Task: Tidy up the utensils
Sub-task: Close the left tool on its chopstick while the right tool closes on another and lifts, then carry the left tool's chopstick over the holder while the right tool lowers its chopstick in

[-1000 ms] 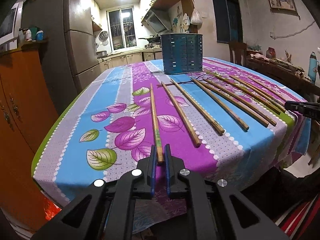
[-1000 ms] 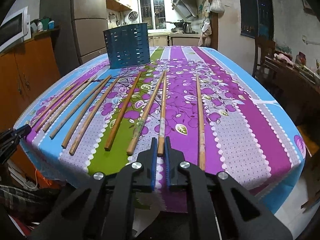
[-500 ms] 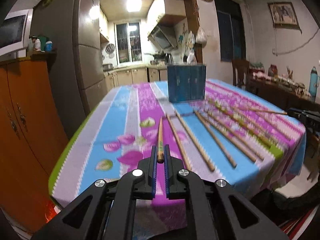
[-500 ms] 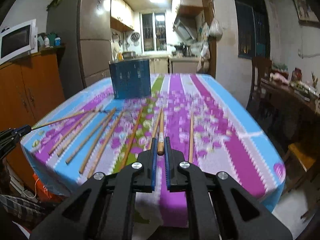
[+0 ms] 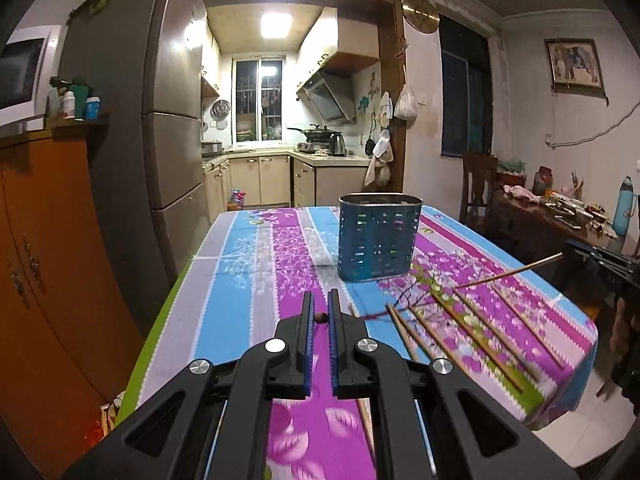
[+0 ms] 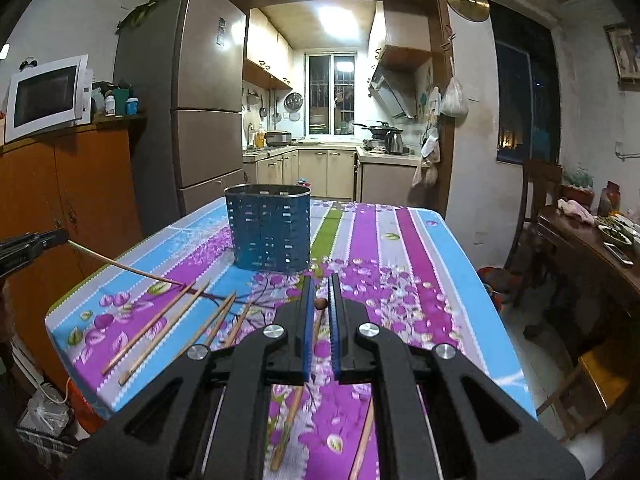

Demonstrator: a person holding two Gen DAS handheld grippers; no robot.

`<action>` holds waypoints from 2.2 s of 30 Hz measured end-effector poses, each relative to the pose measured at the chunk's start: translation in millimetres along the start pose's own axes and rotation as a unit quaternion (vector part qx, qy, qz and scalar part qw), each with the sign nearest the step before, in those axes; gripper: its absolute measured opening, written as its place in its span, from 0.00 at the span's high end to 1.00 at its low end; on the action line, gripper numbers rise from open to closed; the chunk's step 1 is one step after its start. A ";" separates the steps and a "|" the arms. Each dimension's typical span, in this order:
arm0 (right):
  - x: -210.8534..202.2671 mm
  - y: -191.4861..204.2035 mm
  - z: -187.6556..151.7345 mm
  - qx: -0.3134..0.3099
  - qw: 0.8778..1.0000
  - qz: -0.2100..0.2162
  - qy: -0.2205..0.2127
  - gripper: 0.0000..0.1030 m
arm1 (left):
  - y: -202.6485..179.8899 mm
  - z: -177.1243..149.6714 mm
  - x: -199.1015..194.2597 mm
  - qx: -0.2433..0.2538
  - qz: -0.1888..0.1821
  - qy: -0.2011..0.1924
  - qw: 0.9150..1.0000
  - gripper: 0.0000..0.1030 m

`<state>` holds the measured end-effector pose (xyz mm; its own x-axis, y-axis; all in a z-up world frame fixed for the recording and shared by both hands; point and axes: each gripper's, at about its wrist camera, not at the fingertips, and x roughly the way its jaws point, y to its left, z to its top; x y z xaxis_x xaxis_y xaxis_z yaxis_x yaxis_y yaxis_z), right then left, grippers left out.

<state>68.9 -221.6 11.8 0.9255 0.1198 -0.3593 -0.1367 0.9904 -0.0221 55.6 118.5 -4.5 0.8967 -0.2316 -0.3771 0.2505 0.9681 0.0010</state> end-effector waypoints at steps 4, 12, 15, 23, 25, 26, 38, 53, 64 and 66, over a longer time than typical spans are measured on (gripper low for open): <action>2.8 -2.2 17.8 -0.004 1.000 0.009 -0.005 0.95 | 4.6 23.2 12.5 -0.010 -0.010 0.006 1.000 0.93; 13.7 -2.8 52.4 -0.023 0.999 0.022 -0.018 0.95 | -2.8 62.7 23.0 0.011 -0.022 -0.017 1.000 0.93; 22.7 -5.1 62.0 -0.019 0.999 0.030 -0.016 0.95 | -5.5 72.7 26.8 0.021 -0.021 -0.024 0.999 0.93; 27.1 -2.1 73.8 -0.031 0.999 0.029 -0.021 0.95 | -9.4 88.1 26.5 0.026 -0.023 -0.037 0.999 0.93; 25.9 -1.8 76.9 -0.033 0.999 0.028 -0.024 0.95 | -10.2 88.4 26.9 0.026 -0.024 -0.038 0.999 0.93; 24.9 -1.7 78.7 -0.034 0.999 0.027 -0.027 0.95 | -10.1 89.2 27.2 0.026 -0.025 -0.038 0.999 0.93; 23.9 3.0 96.8 -0.044 0.998 0.031 -0.046 0.95 | -12.8 98.9 29.2 0.025 -0.037 -0.050 0.998 0.93; 49.0 20.0 203.8 -0.029 0.987 0.070 -0.139 0.95 | -33.1 199.3 54.7 0.000 -0.078 -0.137 0.987 0.93; 138.4 15.2 239.9 -0.012 0.986 0.043 -0.160 0.95 | -44.6 252.2 145.8 -0.012 -0.063 -0.184 0.981 0.93; 162.1 9.5 234.2 -0.001 0.989 0.041 -0.144 0.95 | -39.9 244.3 168.1 -0.023 -0.069 -0.178 0.981 0.93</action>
<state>300.3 -176.5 171.8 0.9735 0.2144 -0.0795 -0.2156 0.9765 -0.0066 285.6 17.6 158.3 0.9283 -0.3710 -0.0227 0.3686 0.9268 -0.0724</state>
